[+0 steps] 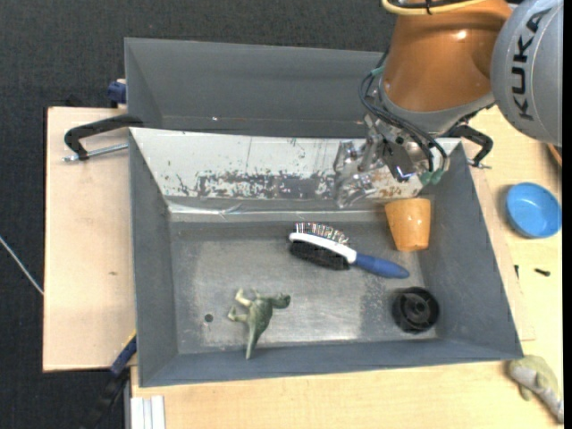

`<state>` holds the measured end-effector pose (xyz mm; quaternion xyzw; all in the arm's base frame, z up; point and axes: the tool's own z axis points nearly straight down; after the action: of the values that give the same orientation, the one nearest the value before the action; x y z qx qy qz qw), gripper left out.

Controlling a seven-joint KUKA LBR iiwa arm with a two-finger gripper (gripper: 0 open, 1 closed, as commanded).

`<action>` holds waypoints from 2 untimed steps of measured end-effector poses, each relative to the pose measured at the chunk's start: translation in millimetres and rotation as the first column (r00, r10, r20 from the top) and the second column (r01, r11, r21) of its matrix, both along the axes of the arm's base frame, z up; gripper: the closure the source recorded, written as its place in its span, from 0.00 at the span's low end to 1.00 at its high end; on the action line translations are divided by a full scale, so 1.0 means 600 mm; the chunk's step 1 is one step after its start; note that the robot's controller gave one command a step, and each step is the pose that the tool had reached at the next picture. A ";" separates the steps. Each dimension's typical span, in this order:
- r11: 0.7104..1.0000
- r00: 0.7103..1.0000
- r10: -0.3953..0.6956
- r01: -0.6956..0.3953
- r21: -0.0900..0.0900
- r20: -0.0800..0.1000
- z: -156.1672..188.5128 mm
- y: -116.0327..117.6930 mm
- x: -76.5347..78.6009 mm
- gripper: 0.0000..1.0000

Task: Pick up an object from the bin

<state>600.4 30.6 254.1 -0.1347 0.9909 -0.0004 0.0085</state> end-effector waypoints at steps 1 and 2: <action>1.000 1.000 0.000 0.000 0.001 -0.010 -0.009 0.001 -0.003 0.00; 0.970 0.970 0.243 -0.243 0.000 -0.011 -0.304 0.082 0.007 0.00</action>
Offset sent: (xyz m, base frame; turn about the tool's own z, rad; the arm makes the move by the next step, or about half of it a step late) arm 0.0000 0.0000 0.0000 0.0000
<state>604.5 79.5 71.6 -0.2548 0.9670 0.0004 0.0031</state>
